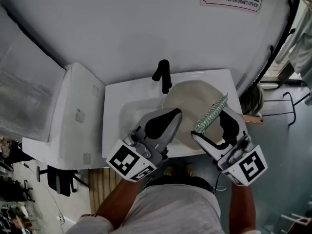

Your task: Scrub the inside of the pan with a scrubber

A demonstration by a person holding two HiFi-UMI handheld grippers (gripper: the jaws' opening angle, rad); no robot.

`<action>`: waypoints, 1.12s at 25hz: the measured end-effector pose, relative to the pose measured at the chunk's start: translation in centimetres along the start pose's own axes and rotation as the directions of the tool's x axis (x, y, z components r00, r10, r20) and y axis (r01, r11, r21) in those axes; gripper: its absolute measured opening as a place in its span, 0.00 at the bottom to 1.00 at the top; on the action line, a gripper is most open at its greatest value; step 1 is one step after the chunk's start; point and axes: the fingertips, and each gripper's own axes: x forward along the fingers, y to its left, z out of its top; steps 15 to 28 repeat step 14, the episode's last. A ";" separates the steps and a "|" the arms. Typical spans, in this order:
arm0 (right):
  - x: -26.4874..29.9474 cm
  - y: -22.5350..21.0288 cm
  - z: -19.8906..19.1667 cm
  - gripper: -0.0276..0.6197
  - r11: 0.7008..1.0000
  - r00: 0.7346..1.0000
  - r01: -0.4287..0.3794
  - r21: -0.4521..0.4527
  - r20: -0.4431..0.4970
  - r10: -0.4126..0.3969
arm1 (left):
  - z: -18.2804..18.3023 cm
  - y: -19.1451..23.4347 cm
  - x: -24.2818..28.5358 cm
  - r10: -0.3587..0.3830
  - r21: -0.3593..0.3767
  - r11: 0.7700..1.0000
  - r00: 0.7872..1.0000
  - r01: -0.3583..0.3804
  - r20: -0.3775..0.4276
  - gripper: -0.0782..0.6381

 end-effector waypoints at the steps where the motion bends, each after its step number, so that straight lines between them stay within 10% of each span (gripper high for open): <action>1: 0.0 0.0 0.0 0.58 1.000 1.000 -0.001 -0.001 -0.002 0.001 | 0.0 0.0 0.0 -0.001 0.000 1.000 1.000 0.001 -0.001 0.13; 28: 0.0 0.0 -0.4 0.58 1.000 1.000 0.005 0.001 -0.012 -0.005 | -0.2 0.2 -0.1 -0.008 0.001 1.000 1.000 0.008 -0.008 0.13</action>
